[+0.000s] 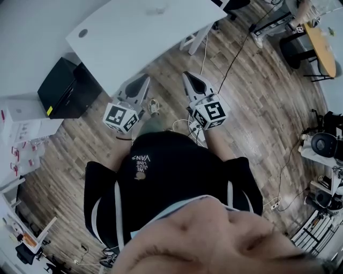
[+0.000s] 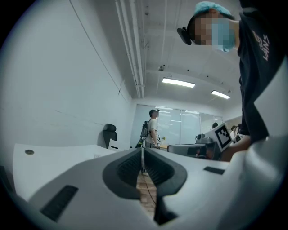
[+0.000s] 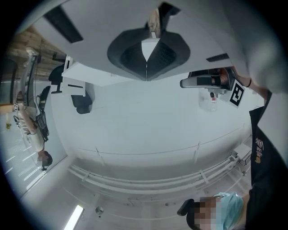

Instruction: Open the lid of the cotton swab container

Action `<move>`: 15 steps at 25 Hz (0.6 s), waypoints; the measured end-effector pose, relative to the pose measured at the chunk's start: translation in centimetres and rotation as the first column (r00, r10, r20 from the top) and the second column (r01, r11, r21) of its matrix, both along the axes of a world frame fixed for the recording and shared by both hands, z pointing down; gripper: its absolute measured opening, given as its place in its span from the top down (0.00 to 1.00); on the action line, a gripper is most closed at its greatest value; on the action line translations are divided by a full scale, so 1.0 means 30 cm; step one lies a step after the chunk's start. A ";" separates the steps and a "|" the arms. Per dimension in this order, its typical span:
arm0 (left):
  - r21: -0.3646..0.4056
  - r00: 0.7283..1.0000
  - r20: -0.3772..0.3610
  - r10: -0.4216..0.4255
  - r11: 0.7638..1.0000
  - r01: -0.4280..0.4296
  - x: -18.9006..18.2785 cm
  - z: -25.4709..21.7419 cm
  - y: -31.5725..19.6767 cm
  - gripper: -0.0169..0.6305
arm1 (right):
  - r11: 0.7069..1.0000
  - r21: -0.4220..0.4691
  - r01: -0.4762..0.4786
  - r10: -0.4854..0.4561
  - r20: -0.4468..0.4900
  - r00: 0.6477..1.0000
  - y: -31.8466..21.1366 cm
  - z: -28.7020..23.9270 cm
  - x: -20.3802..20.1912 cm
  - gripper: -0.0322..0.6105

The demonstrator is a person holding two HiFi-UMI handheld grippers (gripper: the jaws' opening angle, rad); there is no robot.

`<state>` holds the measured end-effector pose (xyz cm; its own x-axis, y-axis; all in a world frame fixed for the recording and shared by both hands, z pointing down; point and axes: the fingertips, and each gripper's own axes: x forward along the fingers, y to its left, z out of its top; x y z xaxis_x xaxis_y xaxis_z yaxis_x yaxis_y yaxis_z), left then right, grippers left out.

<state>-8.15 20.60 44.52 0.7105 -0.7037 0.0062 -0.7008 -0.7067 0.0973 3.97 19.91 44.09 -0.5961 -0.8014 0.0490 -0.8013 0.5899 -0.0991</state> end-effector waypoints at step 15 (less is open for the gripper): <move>-0.011 0.996 -0.002 0.087 0.996 -0.087 -0.065 -0.006 -0.449 0.93 | 0.998 -0.006 -0.060 0.060 -0.006 0.998 -0.415 -0.006 -0.080 0.93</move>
